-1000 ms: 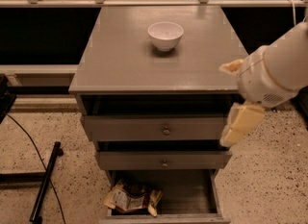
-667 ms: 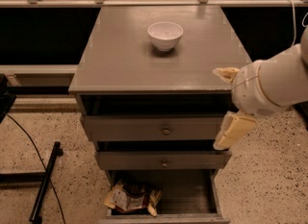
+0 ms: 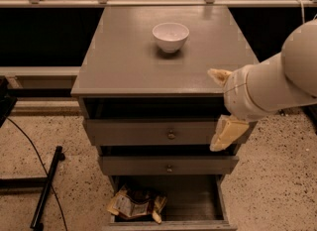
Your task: Pick brown chip bag from bottom drawer and place on counter
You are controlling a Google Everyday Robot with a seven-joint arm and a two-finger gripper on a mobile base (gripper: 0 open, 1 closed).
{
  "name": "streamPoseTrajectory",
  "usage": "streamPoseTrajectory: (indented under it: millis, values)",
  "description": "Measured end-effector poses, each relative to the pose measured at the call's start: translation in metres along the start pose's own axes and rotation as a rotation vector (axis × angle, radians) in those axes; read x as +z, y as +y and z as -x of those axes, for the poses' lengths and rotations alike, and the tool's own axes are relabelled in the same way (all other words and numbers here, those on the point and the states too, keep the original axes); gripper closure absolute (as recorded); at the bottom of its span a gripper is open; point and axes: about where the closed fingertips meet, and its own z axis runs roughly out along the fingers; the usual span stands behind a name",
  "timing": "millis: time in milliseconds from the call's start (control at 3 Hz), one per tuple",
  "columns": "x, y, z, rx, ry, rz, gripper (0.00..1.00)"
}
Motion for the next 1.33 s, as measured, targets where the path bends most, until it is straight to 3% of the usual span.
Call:
streamPoseTrajectory:
  millis: [333,667,1000,1333]
  values:
    - [0.058,0.034,-0.006,-0.019,-0.001,0.041,0.0]
    - [0.124,0.081,-0.032,-0.029,-0.007,0.065,0.0]
    - [0.173,0.106,-0.057,-0.06,-0.033,0.042,0.0]
    - [0.173,0.106,-0.057,-0.06,-0.033,0.043,0.0]
